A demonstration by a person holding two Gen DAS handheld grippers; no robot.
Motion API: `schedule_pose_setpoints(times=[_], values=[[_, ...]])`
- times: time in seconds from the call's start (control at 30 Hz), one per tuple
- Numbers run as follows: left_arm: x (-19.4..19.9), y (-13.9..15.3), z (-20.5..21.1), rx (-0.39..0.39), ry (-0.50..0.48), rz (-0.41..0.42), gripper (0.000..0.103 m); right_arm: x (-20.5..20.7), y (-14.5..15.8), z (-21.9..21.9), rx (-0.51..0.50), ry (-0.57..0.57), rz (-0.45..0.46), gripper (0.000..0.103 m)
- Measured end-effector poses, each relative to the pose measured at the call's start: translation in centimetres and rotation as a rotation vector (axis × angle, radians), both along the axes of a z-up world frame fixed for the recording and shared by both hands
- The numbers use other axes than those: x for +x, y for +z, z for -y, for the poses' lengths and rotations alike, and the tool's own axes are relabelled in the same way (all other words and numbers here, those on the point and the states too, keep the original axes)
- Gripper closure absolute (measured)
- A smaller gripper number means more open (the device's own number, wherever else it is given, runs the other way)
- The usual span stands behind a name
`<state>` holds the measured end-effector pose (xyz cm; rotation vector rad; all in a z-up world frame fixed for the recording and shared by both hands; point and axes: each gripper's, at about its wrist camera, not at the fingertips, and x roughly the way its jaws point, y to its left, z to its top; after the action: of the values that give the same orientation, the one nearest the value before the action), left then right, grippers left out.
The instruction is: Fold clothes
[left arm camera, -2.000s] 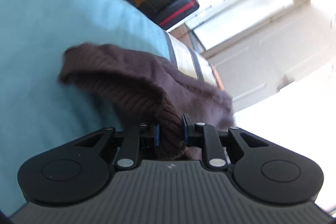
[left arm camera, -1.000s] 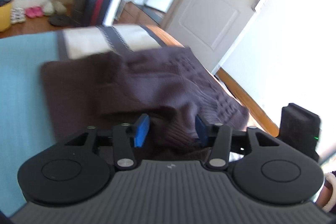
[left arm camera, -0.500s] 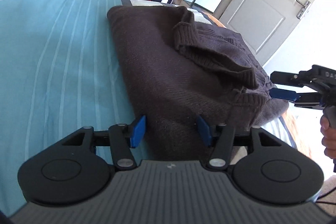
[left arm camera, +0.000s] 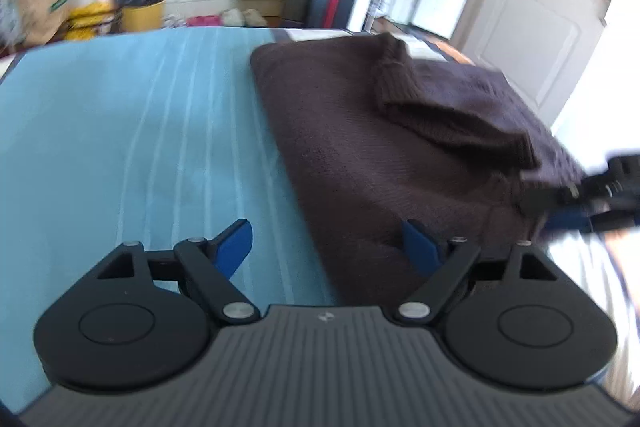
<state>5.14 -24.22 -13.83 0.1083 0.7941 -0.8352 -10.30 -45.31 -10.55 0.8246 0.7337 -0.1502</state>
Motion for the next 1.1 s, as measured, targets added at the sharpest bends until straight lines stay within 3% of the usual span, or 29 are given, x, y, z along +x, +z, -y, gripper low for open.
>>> schedule_pose_setpoints(times=[0.07, 0.1, 0.17, 0.2, 0.27, 0.33, 0.37, 0.47, 0.57, 0.63, 0.67, 0.8, 0.9, 1.07, 1.1], values=[[0.2, 0.3, 0.1, -0.011, -0.040, -0.030, 0.023, 1.0, 0.5, -1.1, -0.107, 0.088, 0.095, 0.083], [0.4, 0.6, 0.0, -0.032, -0.053, -0.047, 0.024, 0.8, 1.8, -2.1, -0.189, 0.127, 0.198, 0.083], [0.8, 1.1, -0.8, -0.112, -0.062, -0.067, 0.024, 0.4, 4.2, -2.9, -0.234, 0.187, 0.352, 0.083], [1.1, 1.1, -1.1, -0.140, -0.063, -0.067, 0.024, 0.2, 5.1, -3.1, -0.224, 0.182, 0.361, 0.083], [1.2, 1.2, -1.7, -0.170, -0.082, -0.076, 0.024, -0.4, 6.0, -3.2, -0.237, 0.164, 0.295, 0.083], [1.3, 0.6, -1.5, -0.152, -0.110, -0.112, 0.024, -0.7, 4.9, -3.1, -0.301, 0.122, 0.099, 0.083], [1.2, 0.2, -1.1, -0.134, -0.123, -0.131, 0.024, -0.8, 3.5, -2.5, -0.284, 0.090, -0.016, 0.083], [0.6, -1.0, 0.4, -0.055, -0.144, -0.157, 0.024, -1.7, -0.9, 0.9, -0.034, -0.058, -0.138, 0.082], [0.1, -1.2, 1.2, -0.019, -0.157, -0.140, 0.025, -2.4, -1.5, 3.3, 0.082, -0.138, -0.088, 0.081], [0.1, -1.0, 1.0, -0.028, -0.154, -0.136, 0.025, -2.7, -0.4, 3.4, 0.092, -0.152, -0.064, 0.074], [0.2, -0.9, 0.7, -0.035, -0.149, -0.138, 0.025, -2.9, 0.4, 3.1, 0.072, -0.146, -0.048, 0.071], [1.0, -1.0, -0.2, -0.100, -0.125, -0.205, 0.025, -3.1, 2.3, 2.4, -0.061, -0.139, -0.003, 0.044], [0.7, -0.7, 0.0, -0.131, -0.126, -0.207, 0.025, -1.9, 2.3, 2.2, -0.153, -0.127, 0.000, 0.043], [0.2, -0.7, 1.4, -0.138, -0.154, -0.131, 0.024, 1.5, 0.9, 2.8, -0.299, -0.071, 0.015, 0.043], [0.1, -0.8, 1.7, -0.129, -0.159, -0.115, 0.024, 2.0, 0.6, 2.8, -0.342, -0.050, 0.031, 0.050]])
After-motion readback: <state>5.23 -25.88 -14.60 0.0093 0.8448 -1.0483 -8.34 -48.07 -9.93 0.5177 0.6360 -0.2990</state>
